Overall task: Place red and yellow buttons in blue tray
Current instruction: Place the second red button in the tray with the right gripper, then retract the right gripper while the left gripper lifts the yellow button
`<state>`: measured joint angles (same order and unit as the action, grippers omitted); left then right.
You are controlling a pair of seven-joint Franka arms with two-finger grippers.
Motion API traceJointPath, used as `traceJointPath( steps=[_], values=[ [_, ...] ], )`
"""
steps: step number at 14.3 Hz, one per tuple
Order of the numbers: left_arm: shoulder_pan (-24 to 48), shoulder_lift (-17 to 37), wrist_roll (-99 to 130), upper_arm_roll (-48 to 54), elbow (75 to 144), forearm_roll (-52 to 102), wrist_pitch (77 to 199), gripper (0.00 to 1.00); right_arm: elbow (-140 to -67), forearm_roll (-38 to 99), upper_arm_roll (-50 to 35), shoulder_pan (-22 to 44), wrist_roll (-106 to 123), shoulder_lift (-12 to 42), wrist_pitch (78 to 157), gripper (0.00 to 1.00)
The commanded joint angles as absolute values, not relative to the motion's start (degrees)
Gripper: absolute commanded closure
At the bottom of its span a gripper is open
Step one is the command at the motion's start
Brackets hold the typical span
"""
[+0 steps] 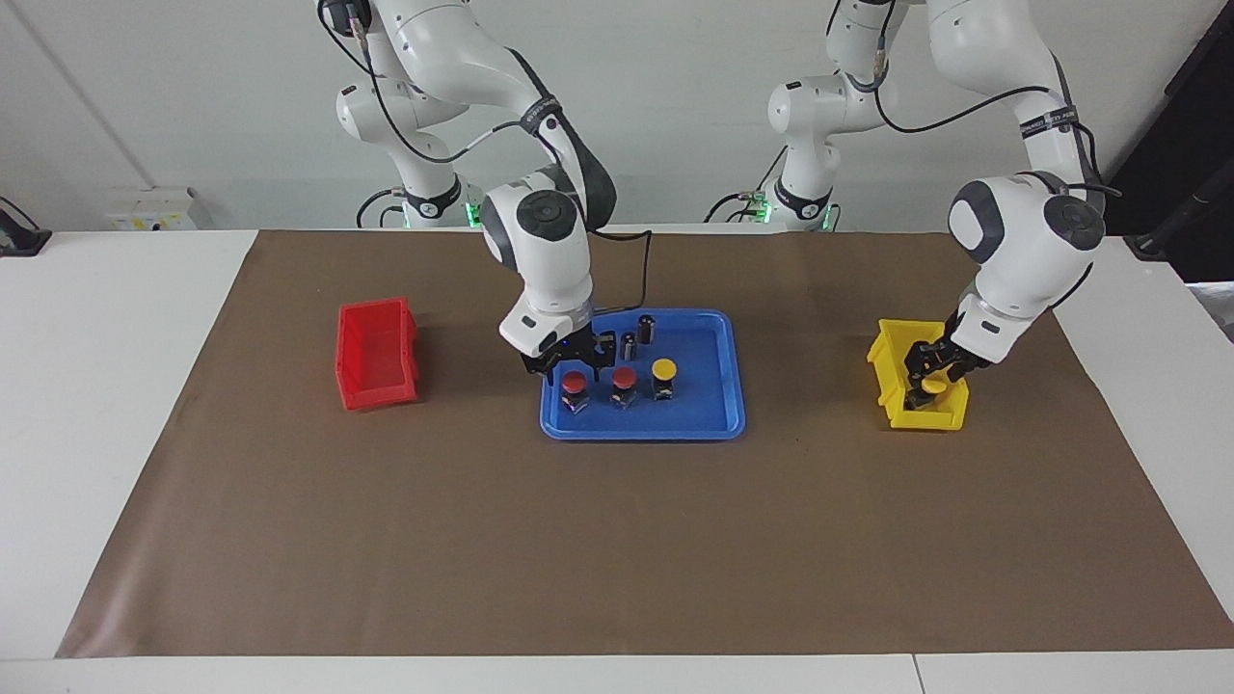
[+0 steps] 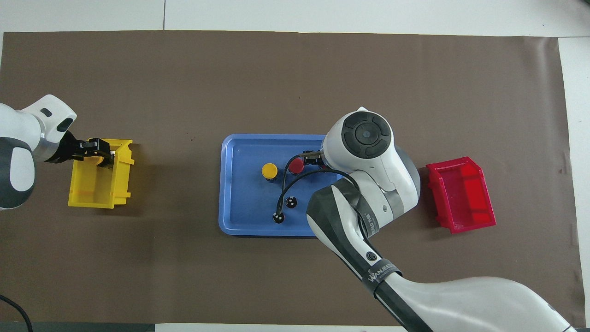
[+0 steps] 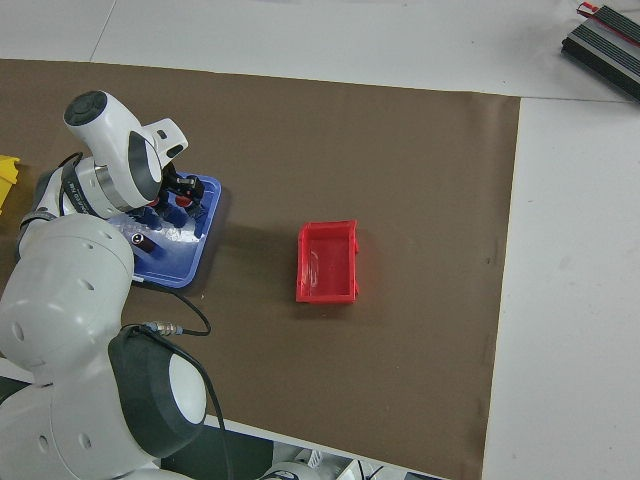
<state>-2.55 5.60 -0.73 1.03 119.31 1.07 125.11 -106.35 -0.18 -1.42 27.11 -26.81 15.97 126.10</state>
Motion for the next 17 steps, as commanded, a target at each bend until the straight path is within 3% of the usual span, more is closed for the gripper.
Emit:
traceJointPath(
  steps=[1,5,7,14,17],
  values=[
    [-3.3,5.2,-0.4,1.4,120.3,1.6,126.7,0.31,-98.4,-3.8,-0.7,23.0,-26.6,14.1,116.4,0.00],
    [-3.5,5.2,-0.4,1.4,120.4,1.6,126.8,0.32,-86.5,-3.0,-0.6,15.6,-25.1,11.4,100.0,0.00],
    [-3.5,5.2,-0.5,1.4,120.7,1.6,127.7,0.33,-84.0,-3.0,-0.4,13.5,-22.4,9.5,95.1,0.00],
    [-3.9,7.1,-0.7,1.4,120.8,1.6,129.6,0.34,-84.6,-2.7,-0.1,-1.0,-2.2,2.1,84.4,0.00],
    [-4.0,7.1,-0.7,1.4,120.8,1.6,129.1,0.49,-91.5,-2.5,4.8,-1.7,3.2,-2.3,84.7,0.00]
  ],
)
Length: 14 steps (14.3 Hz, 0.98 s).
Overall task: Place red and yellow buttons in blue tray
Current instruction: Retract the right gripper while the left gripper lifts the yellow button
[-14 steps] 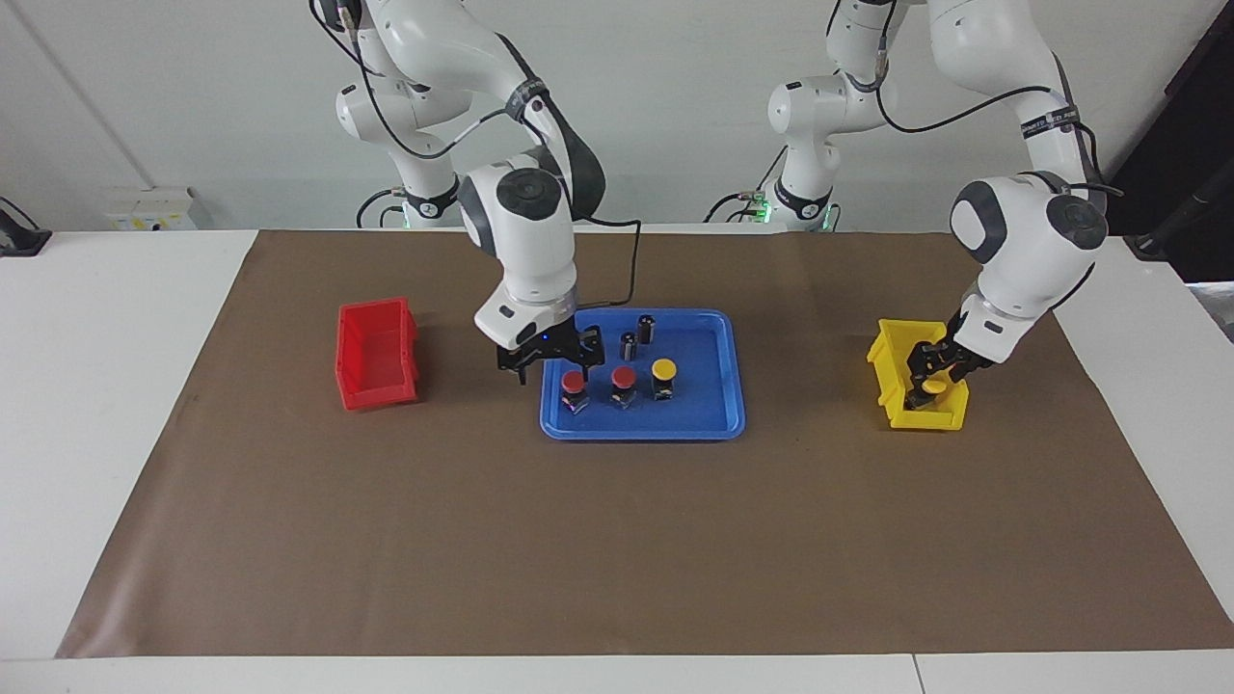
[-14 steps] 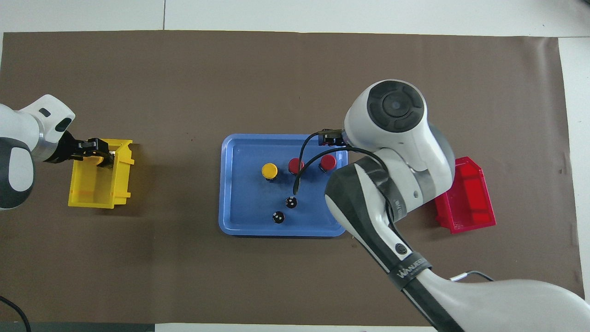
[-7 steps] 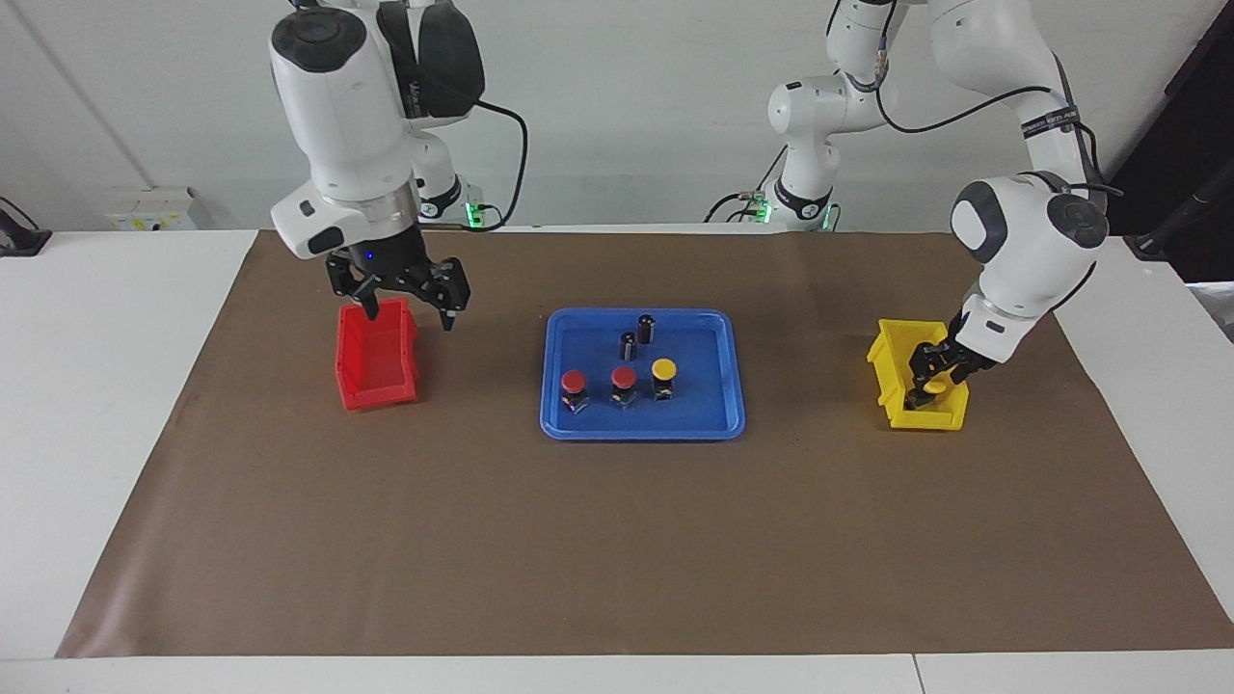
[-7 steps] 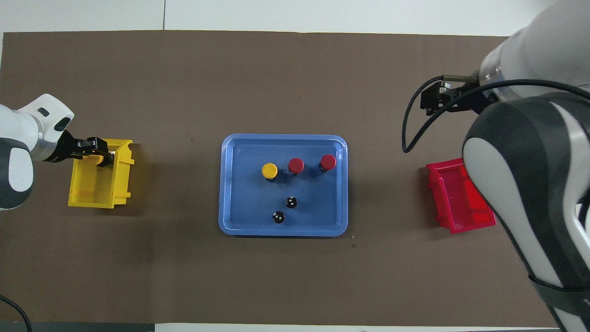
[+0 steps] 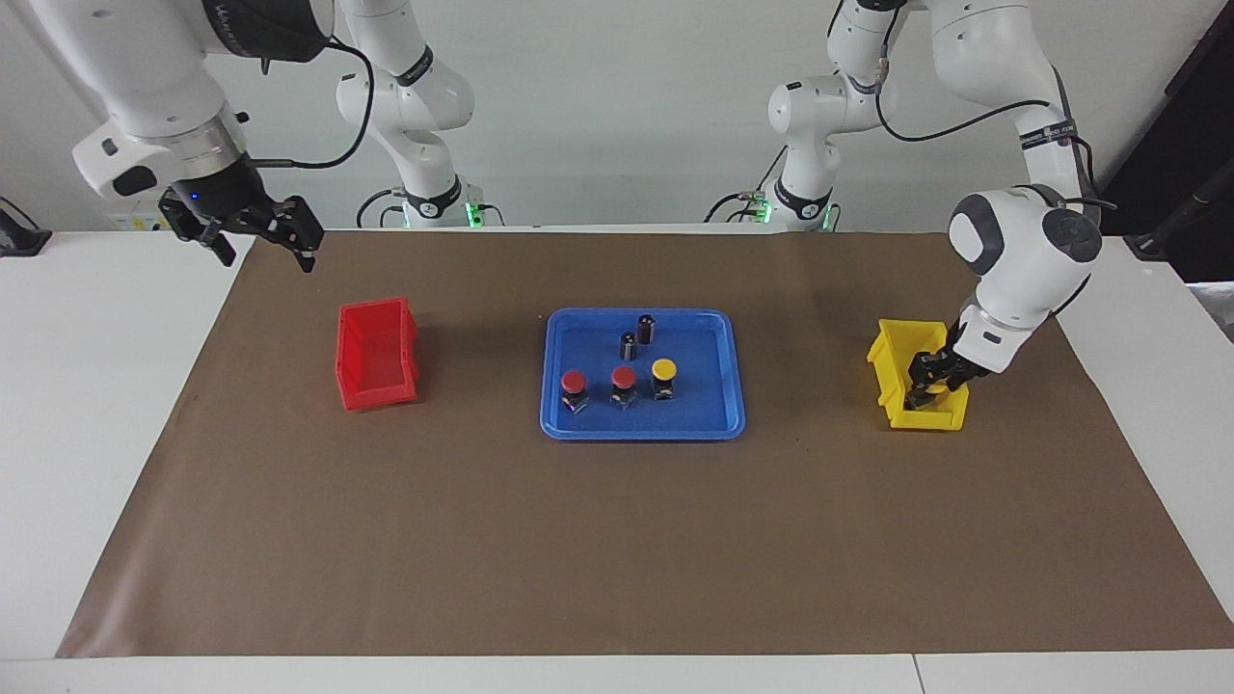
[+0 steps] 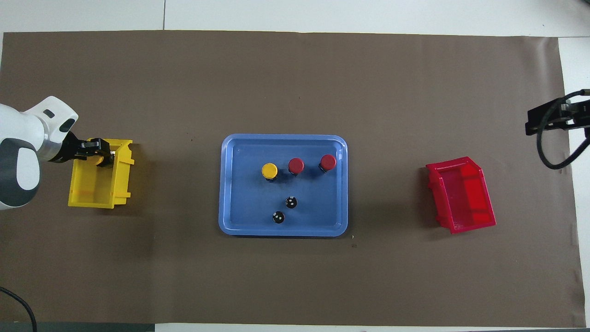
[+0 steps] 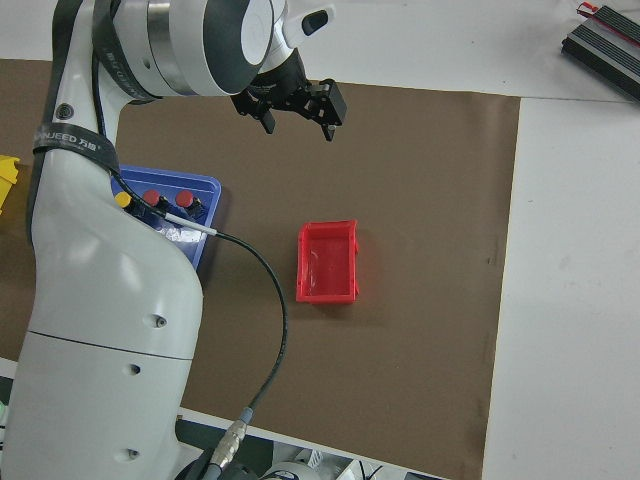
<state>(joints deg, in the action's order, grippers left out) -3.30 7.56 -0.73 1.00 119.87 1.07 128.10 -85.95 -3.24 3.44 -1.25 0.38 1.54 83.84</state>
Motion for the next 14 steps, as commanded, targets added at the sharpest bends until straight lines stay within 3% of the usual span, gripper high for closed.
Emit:
traceJointPath(
  steps=[1,6,8,12,14],
  values=[
    [-4.0,7.1,-0.8,1.4,120.8,1.6,129.1,0.58,-92.3,-2.5,4.9,-2.2,4.1,-2.3,85.2,0.00],
    [-3.9,7.1,-0.5,1.4,120.2,1.6,128.1,0.92,-93.1,-2.5,4.3,-2.7,4.7,-2.2,85.2,0.00],
    [-3.3,7.2,0.0,1.4,115.9,1.6,120.8,0.96,-93.2,-2.5,4.4,-2.6,4.7,-2.5,85.0,0.00],
    [-1.9,7.0,4.3,2.0,100.7,1.5,98.0,0.98,-93.2,-2.5,4.3,-1.1,4.8,-2.5,85.0,0.00],
    [1.7,7.0,10.2,2.1,97.0,1.6,94.6,0.98,-93.2,-2.5,4.3,-1.1,4.6,-2.4,85.1,0.00]
  ],
)
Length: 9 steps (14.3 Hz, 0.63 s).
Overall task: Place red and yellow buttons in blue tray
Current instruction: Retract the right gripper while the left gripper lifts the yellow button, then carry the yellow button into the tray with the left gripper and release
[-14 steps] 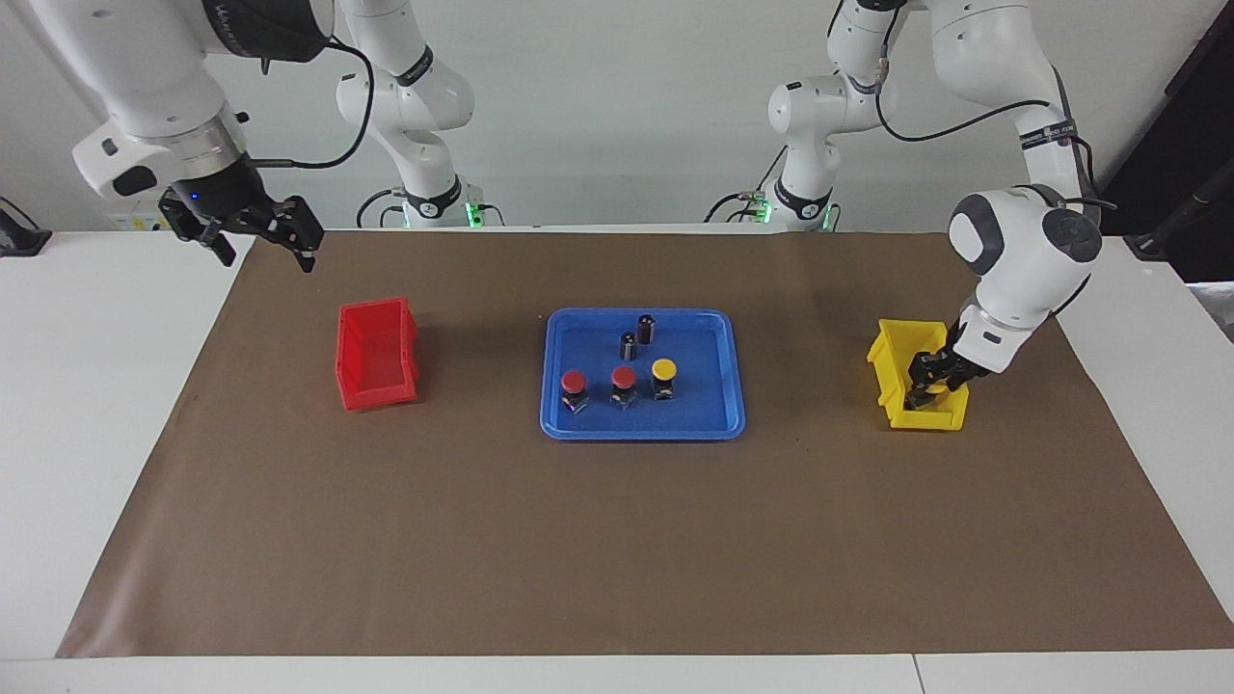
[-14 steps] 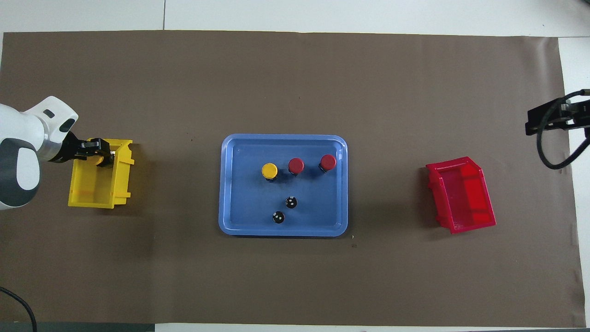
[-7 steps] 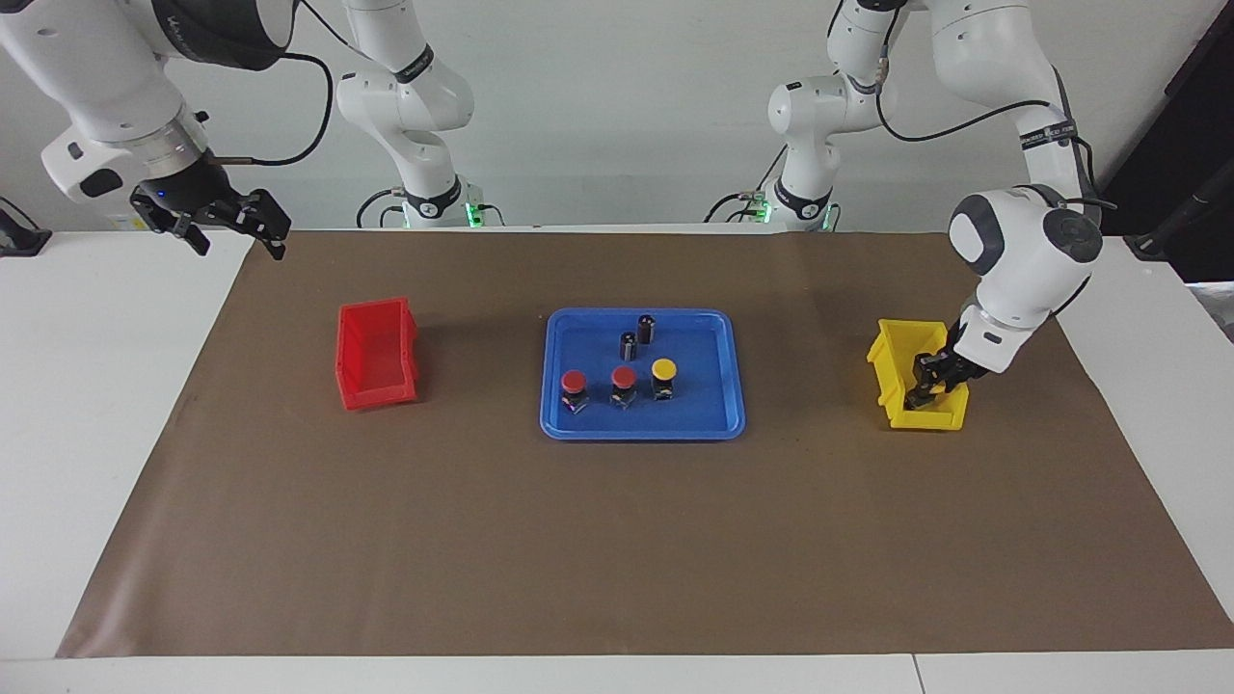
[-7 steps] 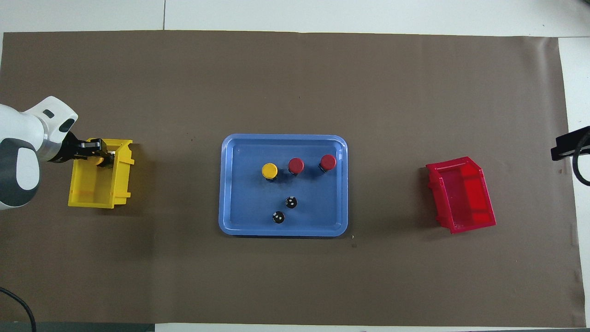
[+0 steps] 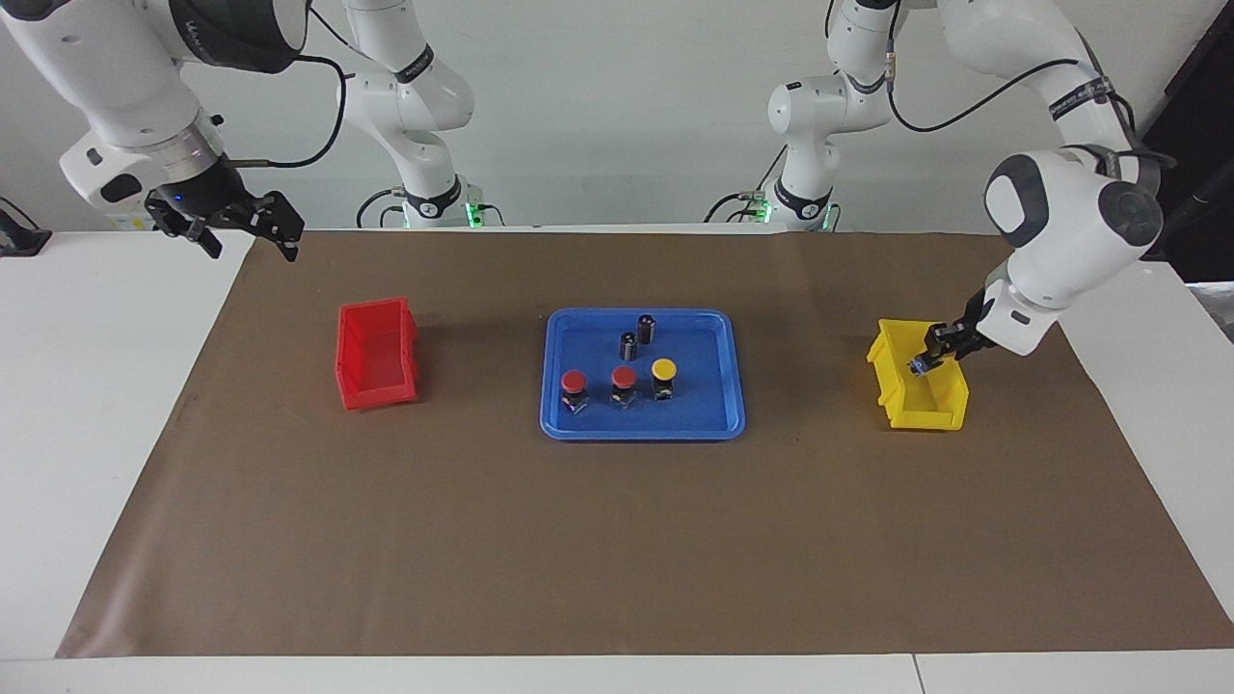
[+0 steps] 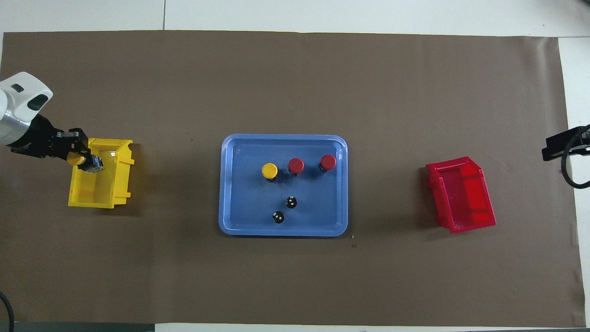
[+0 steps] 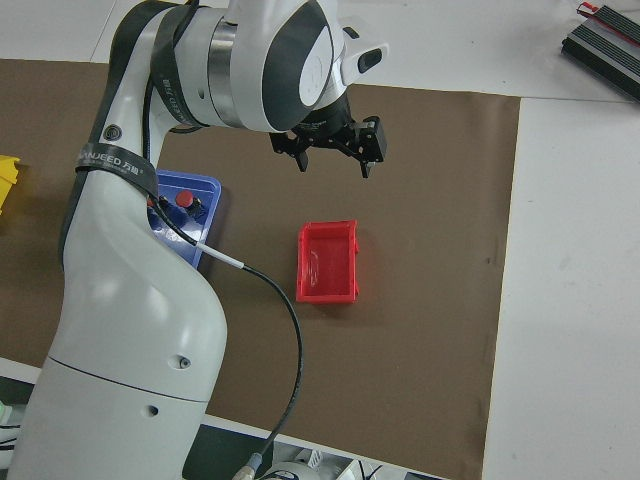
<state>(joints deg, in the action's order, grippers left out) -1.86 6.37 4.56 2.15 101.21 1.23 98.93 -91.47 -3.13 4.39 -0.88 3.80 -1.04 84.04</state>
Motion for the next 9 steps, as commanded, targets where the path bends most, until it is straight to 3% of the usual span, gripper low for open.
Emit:
traceJointPath(
  steps=[1,9],
  values=[
    [5.1,7.0,16.1,2.1,97.1,1.9,95.4,0.98,-93.2,-2.5,4.3,-0.9,4.5,-2.5,85.1,0.00],
    [26.1,8.3,43.6,2.2,105.9,6.2,114.6,0.99,-93.3,-2.5,4.2,-0.9,4.5,-2.4,85.0,0.00]
  ],
)
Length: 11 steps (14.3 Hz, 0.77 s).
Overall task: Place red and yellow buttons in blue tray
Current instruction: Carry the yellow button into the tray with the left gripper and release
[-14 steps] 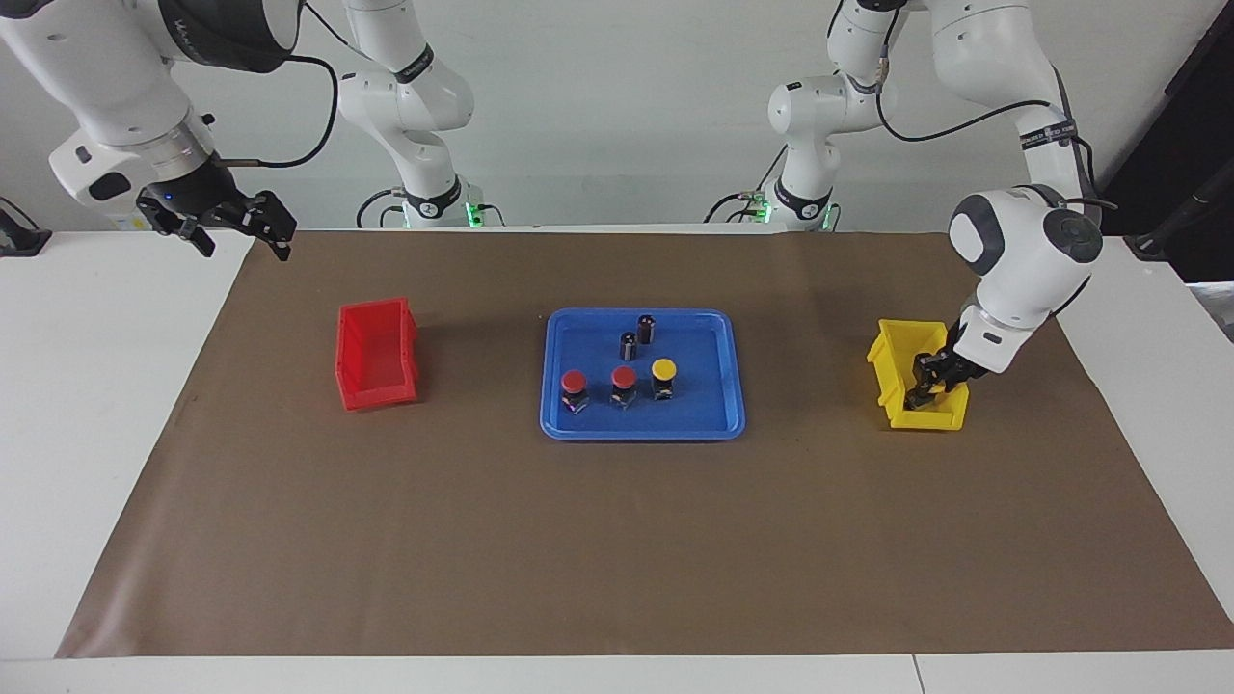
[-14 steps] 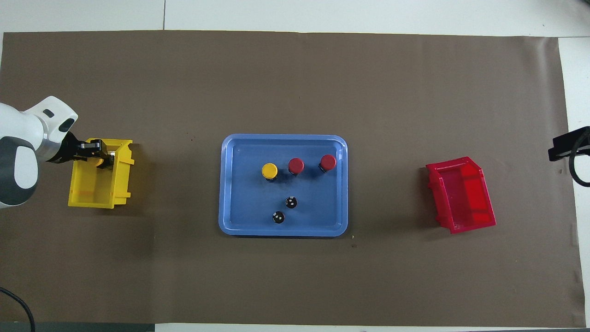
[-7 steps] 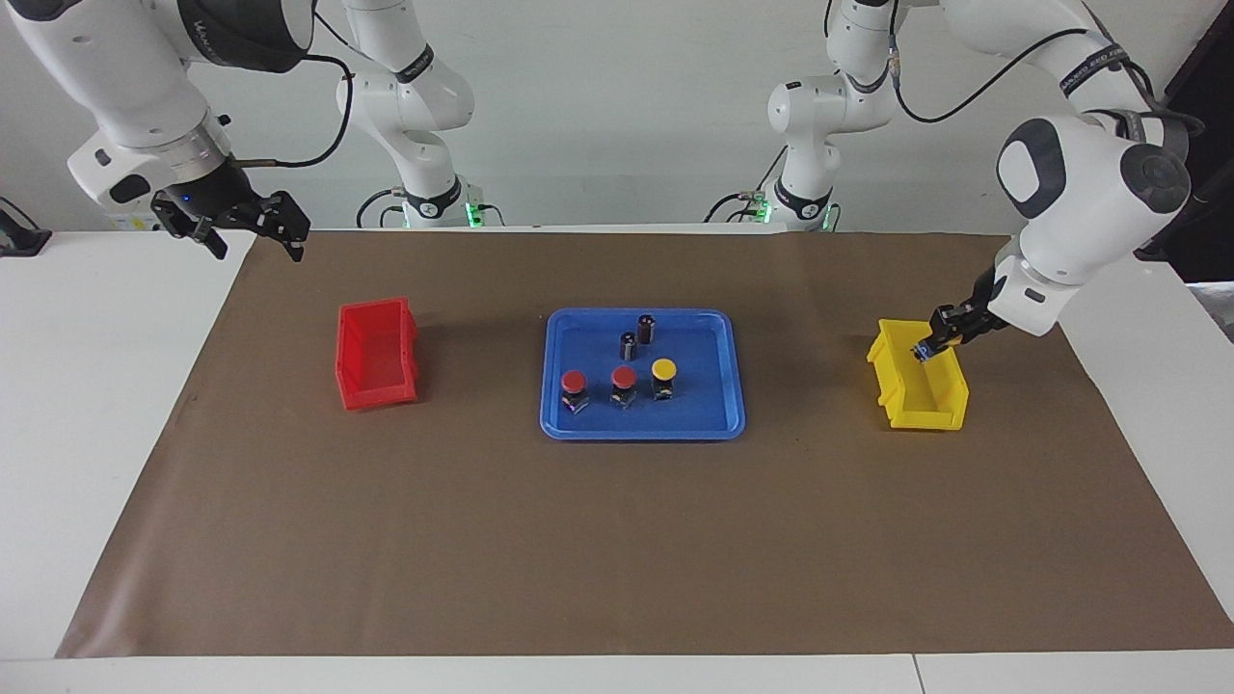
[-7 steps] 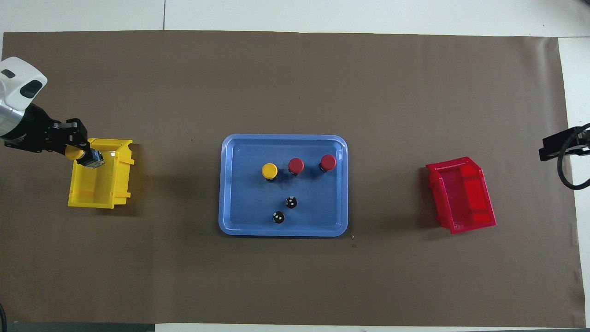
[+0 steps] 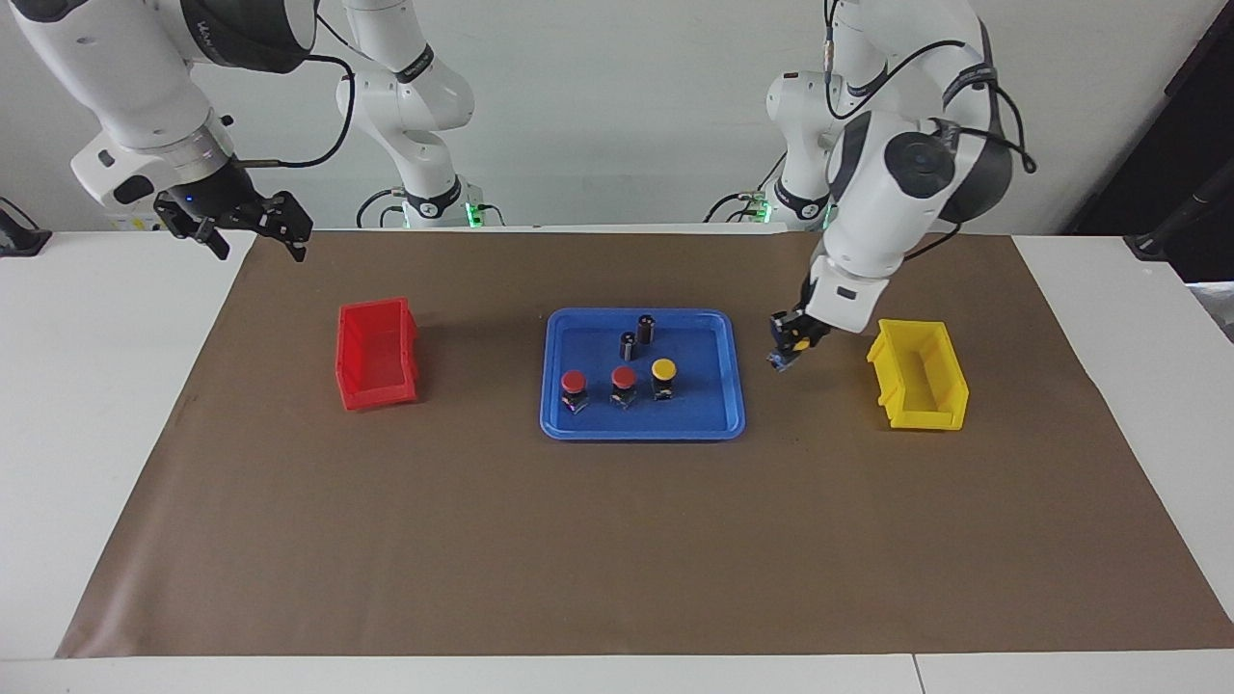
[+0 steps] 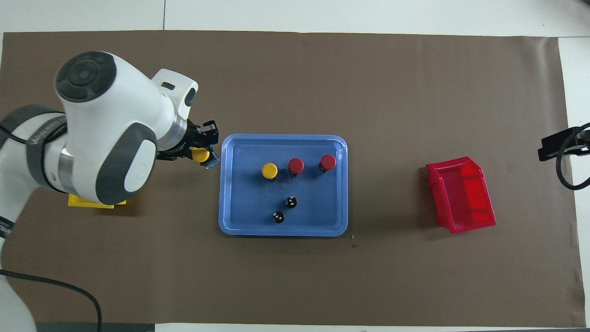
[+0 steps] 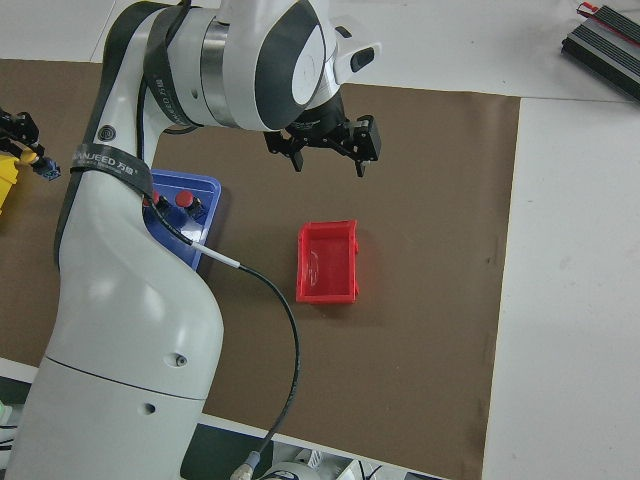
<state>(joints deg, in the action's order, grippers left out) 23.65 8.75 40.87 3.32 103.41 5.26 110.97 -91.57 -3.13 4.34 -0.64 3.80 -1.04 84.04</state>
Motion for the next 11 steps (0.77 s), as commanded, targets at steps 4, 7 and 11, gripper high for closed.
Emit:
traceJointPath(
  steps=[4,7,11],
  values=[
    [29.3,12.3,47.0,2.1,106.8,6.3,121.8,0.98,-93.3,-2.5,4.2,-0.9,4.5,-2.4,85.0,0.00],
    [29.9,12.8,47.0,2.1,109.8,6.2,124.0,0.99,-93.3,-2.5,4.2,-0.9,4.5,-2.4,85.0,0.00],
    [30.1,12.9,46.9,2.1,111.5,6.2,125.3,0.99,-93.3,-2.5,4.3,-0.9,4.4,-2.4,85.0,0.00]
  ],
)
